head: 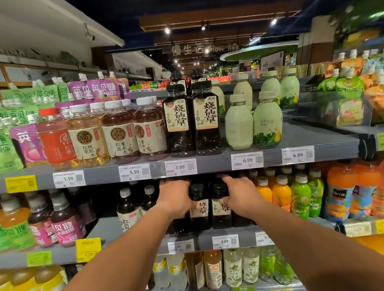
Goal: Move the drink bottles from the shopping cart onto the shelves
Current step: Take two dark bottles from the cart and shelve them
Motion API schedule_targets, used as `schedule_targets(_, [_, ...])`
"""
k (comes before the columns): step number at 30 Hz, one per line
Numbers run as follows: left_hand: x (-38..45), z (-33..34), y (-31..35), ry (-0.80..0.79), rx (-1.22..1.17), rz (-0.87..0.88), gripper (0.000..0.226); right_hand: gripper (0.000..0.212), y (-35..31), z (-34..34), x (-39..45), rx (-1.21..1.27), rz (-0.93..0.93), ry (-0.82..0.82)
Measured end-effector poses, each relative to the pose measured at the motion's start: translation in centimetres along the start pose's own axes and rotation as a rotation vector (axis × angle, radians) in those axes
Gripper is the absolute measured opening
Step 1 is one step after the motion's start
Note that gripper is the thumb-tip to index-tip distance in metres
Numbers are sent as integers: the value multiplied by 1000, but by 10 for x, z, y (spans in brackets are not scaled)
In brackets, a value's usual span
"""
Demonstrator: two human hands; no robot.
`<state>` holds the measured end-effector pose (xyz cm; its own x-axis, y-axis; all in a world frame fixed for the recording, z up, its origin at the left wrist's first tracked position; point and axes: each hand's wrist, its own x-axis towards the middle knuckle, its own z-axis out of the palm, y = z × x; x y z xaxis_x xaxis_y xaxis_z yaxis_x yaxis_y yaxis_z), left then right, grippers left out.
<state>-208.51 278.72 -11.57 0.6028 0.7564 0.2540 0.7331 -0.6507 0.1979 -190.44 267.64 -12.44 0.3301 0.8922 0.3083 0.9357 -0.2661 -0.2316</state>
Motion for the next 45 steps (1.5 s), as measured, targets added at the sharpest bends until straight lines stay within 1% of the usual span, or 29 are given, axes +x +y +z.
schedule_targets(3, [3,3,-3,-10,12,55,67,68,-2,-4,5,-19,-31,-30])
schedule_targets(4, [4,4,-5,-15,17,67,69,68,-2,-6,7,-23,-40,-46])
schedule_targets(7, [8,2,-9,-62,30,74,61,62,-5,-10,12,-44,-54,-100])
schedule_targets(10, [9,2,-10,-66,25,64,54,53,-10,-13,16,-96,-66,-142])
schedule_targets(11, [9,3,-9,-58,36,62,54,47,-11,-13,17,-122,-73,-156])
schedule_targets(14, [7,8,-6,-18,74,50,49,20,-12,-13,17,-187,-85,-156])
schedule_targets(15, [7,9,-5,-12,86,47,47,17,-12,-14,16,-205,-85,-148])
schedule_targets(18, [9,11,-6,-17,119,49,42,16,-14,-15,16,-217,-76,-123])
schedule_targets(24, [8,9,-6,3,117,28,57,25,-16,-13,15,-200,-75,-120])
schedule_targets(27, [5,11,-6,4,130,23,54,23,-16,-13,14,-197,-88,-124])
schedule_targets(29, [2,12,-6,9,146,26,55,19,-16,-13,12,-208,-118,-109])
schedule_targets(30, [1,12,-6,9,158,27,56,21,-17,-12,10,-219,-139,-95])
schedule_targets(33, [-6,9,-7,25,198,29,53,51,-18,-9,5,-253,-182,-47])
schedule_targets(34, [-8,8,-7,46,205,38,54,57,-18,-8,3,-259,-192,-22])
schedule_targets(36, [-16,8,-10,119,215,85,57,62,-18,-4,-3,-251,-202,30])
schedule_targets(39, [-32,8,-15,225,204,195,60,63,-19,0,-15,-224,-242,114])
schedule_targets(42, [-52,2,-19,342,218,274,50,56,-24,2,-29,-207,-301,145])
schedule_targets(43, [-59,-2,-19,344,235,275,46,53,-29,2,-33,-203,-317,142])
schedule_targets(45, [-73,-11,-24,292,265,237,40,50,-44,1,-39,-181,-326,135])
